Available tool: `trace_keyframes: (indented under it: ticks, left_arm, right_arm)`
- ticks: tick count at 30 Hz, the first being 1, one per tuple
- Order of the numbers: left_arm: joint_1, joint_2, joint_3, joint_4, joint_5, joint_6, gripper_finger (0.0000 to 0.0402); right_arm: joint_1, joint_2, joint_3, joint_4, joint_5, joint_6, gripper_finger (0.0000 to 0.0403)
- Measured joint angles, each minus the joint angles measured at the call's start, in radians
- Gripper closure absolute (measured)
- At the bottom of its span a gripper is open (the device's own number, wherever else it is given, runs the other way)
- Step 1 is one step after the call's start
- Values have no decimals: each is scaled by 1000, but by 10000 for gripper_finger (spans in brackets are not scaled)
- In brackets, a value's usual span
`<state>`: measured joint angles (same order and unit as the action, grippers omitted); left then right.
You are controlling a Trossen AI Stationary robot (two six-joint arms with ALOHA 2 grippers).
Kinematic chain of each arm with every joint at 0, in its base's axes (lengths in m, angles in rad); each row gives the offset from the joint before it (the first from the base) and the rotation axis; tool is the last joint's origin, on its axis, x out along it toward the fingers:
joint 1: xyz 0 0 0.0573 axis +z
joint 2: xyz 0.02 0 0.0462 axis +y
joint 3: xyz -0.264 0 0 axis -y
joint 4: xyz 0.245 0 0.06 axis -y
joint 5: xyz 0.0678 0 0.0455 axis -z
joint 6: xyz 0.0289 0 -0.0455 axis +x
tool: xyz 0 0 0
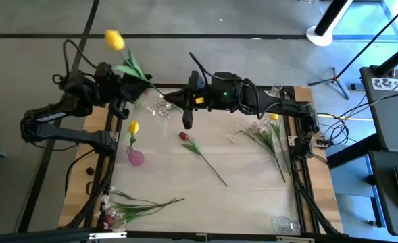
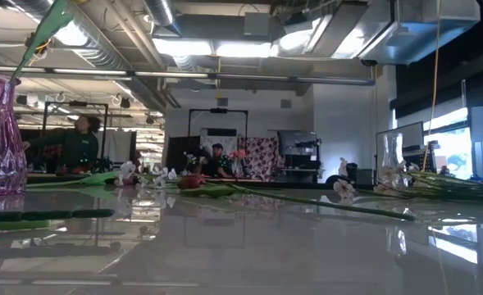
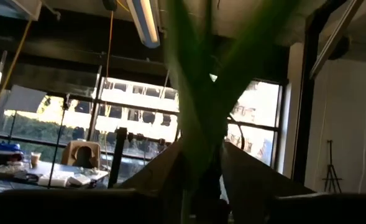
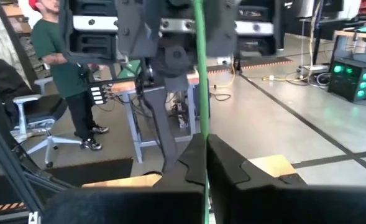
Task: Sort flowers into vase by color
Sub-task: Put the top yellow tulip into the purple flower vase
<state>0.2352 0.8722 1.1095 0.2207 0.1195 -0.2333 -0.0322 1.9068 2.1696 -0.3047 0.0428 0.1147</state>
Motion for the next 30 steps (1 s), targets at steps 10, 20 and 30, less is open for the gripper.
trace_keyframes:
  ticks: [10,20,30]
  left_arm:
    - [0,-23,0,-16,-39,0,373]
    - [0,-59,18,-201,-60,68,397]
    - [0,-118,294,-746,-76,191,399]
  right_arm:
    - [0,0,0,-32,5,-9,394]
    - [-1,0,0,-37,17,-18,253]
    - [-1,-46,2,73,10,-74,119]
